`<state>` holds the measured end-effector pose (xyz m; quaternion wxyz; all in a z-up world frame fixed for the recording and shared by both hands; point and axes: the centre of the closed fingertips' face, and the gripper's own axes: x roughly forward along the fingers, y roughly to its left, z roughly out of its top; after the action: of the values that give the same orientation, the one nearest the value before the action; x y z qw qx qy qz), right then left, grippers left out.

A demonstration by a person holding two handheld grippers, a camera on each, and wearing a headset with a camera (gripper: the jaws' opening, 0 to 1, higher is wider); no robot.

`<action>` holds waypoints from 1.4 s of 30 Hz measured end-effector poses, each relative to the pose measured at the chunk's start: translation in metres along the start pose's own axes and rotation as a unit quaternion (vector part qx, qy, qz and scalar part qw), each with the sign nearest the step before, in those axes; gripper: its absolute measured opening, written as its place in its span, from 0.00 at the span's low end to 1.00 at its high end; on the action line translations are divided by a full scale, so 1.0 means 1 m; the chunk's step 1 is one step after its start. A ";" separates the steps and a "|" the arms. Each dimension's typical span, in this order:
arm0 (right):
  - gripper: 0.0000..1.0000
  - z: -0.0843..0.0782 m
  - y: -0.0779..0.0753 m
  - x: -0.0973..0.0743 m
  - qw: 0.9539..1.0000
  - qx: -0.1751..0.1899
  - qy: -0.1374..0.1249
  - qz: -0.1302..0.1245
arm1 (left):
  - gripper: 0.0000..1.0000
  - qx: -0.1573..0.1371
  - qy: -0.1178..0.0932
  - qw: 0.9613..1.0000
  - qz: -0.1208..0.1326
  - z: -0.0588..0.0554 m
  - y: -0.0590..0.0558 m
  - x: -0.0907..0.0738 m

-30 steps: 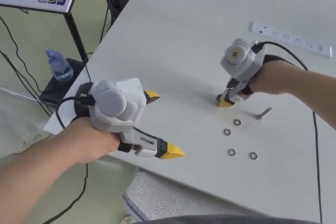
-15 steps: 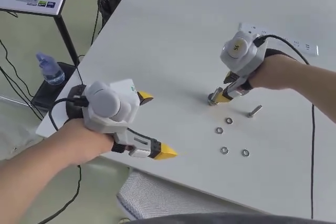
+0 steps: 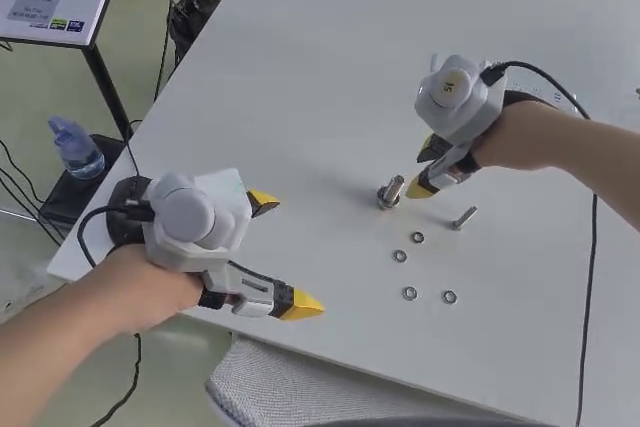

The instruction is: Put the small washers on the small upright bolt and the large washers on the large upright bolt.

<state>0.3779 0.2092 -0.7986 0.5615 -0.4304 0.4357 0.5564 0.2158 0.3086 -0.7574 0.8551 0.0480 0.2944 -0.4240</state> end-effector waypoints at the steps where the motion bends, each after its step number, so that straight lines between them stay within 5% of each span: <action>1: 0.39 -0.001 -0.001 0.001 1.000 -0.001 0.003 0.001 | 0.89 0.001 0.001 1.000 0.001 0.000 0.000 0.000; 14: 0.38 -0.018 0.006 -0.014 1.000 -0.004 0.006 -0.003 | 0.88 0.002 -0.001 1.000 0.001 0.002 0.001 0.003; 25: 0.38 -0.034 0.026 -0.019 1.000 0.002 -0.001 0.000 | 0.89 0.009 0.004 1.000 0.002 0.006 0.004 0.004; 42: 0.36 -0.039 0.037 -0.010 1.000 0.011 -0.016 0.004 | 0.90 0.010 -0.001 1.000 0.002 0.008 0.003 0.008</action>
<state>0.3404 0.1697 -0.7983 0.5709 -0.4131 0.4346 0.5609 0.2254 0.3020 -0.7558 0.8557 0.0565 0.2888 -0.4256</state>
